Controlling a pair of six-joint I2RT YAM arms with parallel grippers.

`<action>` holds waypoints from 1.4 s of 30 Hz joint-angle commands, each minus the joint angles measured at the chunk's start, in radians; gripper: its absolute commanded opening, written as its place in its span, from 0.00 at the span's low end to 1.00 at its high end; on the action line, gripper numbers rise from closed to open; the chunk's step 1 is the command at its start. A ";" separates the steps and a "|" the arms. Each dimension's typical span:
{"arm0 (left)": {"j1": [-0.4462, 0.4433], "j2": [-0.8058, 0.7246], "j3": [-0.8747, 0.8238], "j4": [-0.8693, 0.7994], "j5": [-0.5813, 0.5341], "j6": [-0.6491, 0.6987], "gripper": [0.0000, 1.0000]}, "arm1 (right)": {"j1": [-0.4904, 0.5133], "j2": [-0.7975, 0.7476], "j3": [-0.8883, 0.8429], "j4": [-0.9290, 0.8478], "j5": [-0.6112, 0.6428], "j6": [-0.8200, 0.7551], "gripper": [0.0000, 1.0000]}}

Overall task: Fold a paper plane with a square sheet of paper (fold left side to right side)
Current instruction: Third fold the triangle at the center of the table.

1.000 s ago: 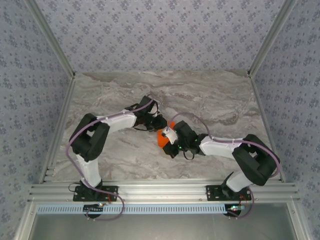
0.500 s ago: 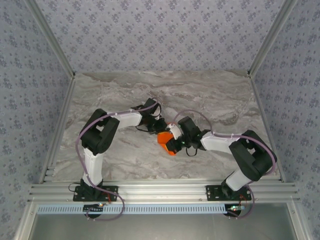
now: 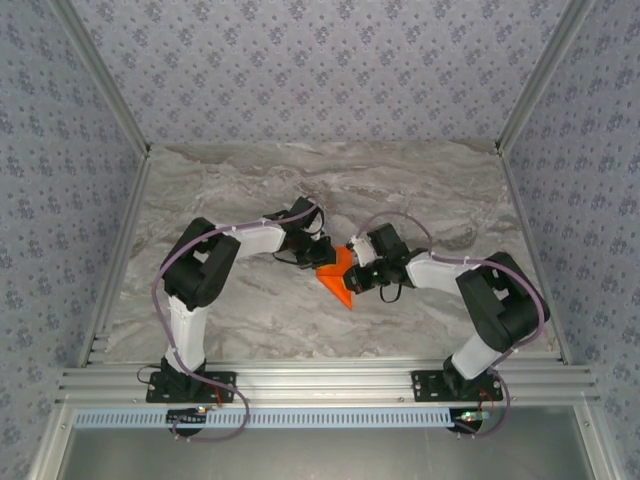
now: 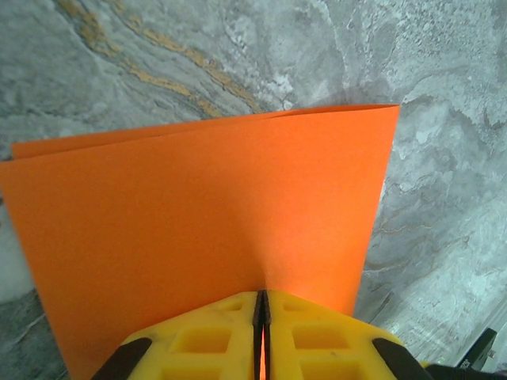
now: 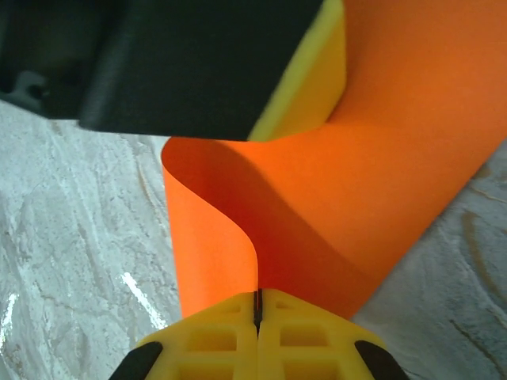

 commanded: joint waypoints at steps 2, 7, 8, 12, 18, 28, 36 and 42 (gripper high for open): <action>-0.013 0.034 0.016 -0.044 -0.014 0.018 0.11 | -0.013 0.022 0.027 -0.034 0.011 0.019 0.02; -0.015 0.035 0.021 -0.049 -0.014 0.019 0.10 | -0.014 0.036 0.030 -0.032 0.012 0.019 0.02; -0.017 0.034 0.021 -0.049 -0.014 0.019 0.11 | -0.014 0.037 0.029 -0.032 0.011 0.019 0.02; -0.017 0.035 0.021 -0.049 -0.015 0.019 0.11 | -0.014 0.044 0.026 -0.034 0.012 0.020 0.02; -0.017 0.035 0.018 -0.051 -0.018 0.019 0.11 | -0.015 0.035 0.009 -0.036 0.028 0.020 0.02; -0.017 0.036 0.014 -0.052 -0.023 0.018 0.10 | -0.019 0.030 0.016 -0.046 0.037 0.023 0.03; -0.017 0.031 0.013 -0.055 -0.026 0.019 0.11 | -0.019 0.041 0.011 -0.052 0.040 0.020 0.02; -0.016 0.026 0.012 -0.058 -0.028 0.021 0.11 | -0.017 0.049 -0.003 -0.061 0.042 0.021 0.03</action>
